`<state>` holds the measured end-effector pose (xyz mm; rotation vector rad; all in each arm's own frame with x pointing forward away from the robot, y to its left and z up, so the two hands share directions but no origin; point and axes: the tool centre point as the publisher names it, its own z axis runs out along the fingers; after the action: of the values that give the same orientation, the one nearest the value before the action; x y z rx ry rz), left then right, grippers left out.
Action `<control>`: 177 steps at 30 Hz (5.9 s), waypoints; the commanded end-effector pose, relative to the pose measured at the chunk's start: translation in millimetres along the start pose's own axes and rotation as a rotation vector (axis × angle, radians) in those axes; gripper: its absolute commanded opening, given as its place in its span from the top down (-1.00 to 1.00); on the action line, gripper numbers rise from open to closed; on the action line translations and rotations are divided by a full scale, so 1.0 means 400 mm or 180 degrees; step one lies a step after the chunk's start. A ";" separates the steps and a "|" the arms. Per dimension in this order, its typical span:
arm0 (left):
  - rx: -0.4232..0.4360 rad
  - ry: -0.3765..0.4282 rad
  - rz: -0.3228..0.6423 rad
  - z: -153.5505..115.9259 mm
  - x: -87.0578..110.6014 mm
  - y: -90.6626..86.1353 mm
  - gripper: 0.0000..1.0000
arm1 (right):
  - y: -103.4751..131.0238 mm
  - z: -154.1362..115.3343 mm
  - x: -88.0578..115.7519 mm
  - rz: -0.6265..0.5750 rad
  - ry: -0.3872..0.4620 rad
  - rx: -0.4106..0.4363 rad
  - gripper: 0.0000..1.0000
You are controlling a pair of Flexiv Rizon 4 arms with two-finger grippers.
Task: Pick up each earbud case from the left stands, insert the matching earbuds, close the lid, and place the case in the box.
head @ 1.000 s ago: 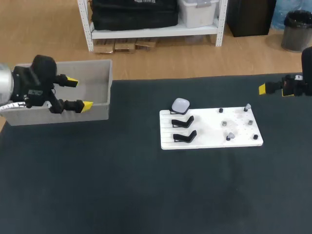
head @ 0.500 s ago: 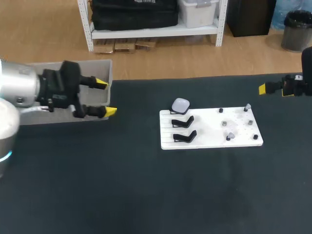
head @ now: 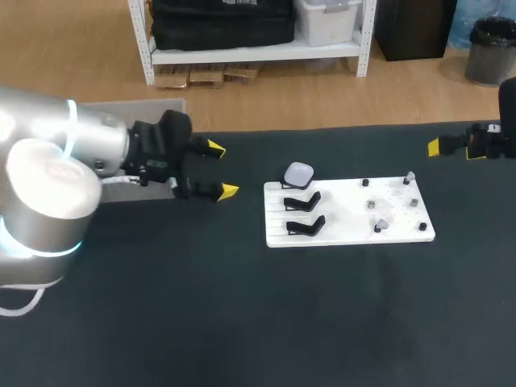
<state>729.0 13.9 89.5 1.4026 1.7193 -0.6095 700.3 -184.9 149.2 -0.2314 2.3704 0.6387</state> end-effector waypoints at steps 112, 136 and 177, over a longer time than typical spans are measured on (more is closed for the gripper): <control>0.0765 -0.0249 -0.0167 0.363 -0.041 0.044 1.00 | -0.001 0.000 -0.001 -0.0001 0.0005 -0.0006 -1.00; 0.0367 -0.0079 0.0388 0.268 -0.216 -0.017 1.00 | 0.236 0.154 0.042 -0.0408 0.0669 -0.0242 -1.00; 0.0528 -0.0223 0.0634 0.252 -0.262 -0.117 1.00 | 0.294 0.229 0.008 -0.0469 0.0797 -0.0339 -1.00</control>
<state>720.5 -139.4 115.0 1.6317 1.4904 -0.6892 713.6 -35.3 130.7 -0.5650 2.5283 0.7108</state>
